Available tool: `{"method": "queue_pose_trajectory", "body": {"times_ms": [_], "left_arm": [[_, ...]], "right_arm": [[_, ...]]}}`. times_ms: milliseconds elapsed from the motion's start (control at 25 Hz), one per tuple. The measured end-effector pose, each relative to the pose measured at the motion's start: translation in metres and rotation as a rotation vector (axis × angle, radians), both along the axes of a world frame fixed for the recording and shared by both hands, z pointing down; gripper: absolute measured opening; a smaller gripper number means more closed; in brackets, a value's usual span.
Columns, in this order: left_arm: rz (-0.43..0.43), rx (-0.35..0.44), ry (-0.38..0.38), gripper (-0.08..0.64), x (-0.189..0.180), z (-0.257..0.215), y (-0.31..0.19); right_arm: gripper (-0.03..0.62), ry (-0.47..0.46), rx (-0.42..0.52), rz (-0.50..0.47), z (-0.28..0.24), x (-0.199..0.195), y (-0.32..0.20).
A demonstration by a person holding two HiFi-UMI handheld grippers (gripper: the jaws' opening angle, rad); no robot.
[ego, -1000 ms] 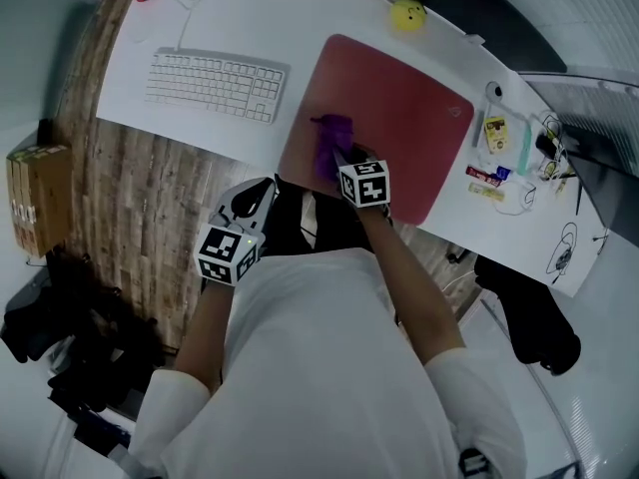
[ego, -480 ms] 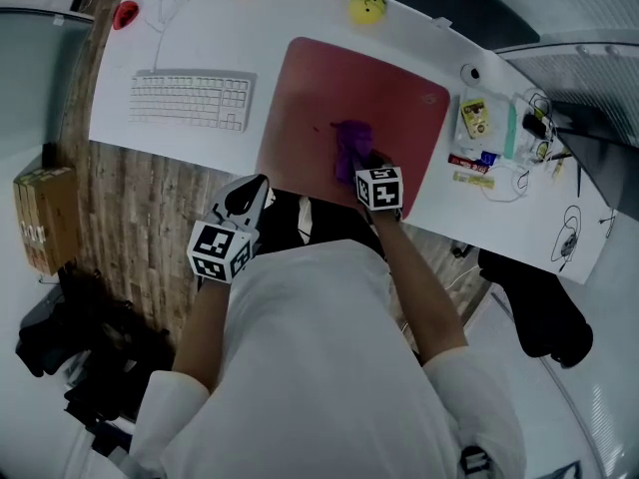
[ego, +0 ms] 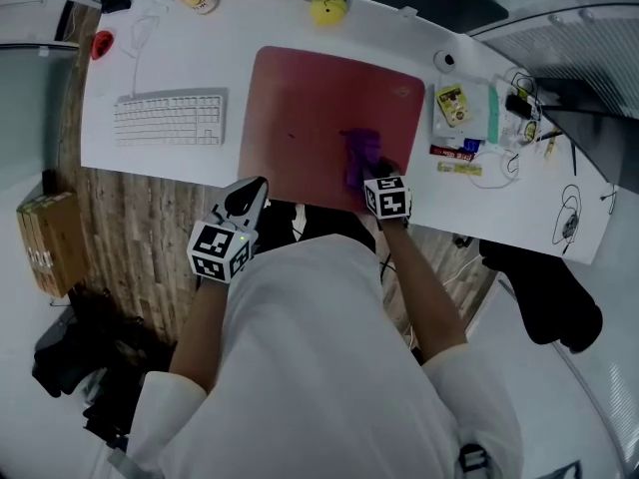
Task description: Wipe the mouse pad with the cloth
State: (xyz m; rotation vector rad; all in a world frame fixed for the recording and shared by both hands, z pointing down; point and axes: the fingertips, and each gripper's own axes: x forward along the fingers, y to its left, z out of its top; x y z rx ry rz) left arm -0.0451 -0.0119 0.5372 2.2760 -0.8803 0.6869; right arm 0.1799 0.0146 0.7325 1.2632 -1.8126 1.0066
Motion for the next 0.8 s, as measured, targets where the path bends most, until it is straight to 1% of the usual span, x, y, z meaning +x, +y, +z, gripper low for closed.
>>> {"method": "queue_pose_trajectory", "body": {"times_ms": [200,480,600,800], "left_arm": [[0.06,-0.012,-0.001,0.02,0.024,0.003,0.0],[0.116,-0.028,-0.016,0.02,0.04,0.008,-0.001],[0.129,-0.03,-0.022,0.02,0.048,0.009,-0.002],[0.126,-0.02,-0.018,0.02,0.059,0.006,-0.006]], "right_arm": [[0.075,0.037,0.013,0.021,-0.002,0.029,0.011],[0.075,0.057,0.009,0.093,-0.002,0.067,0.025],[0.075,0.074,0.003,0.106,-0.002,0.084,0.031],[0.075,0.101,-0.003,0.125,-0.002,0.112,0.037]]}}
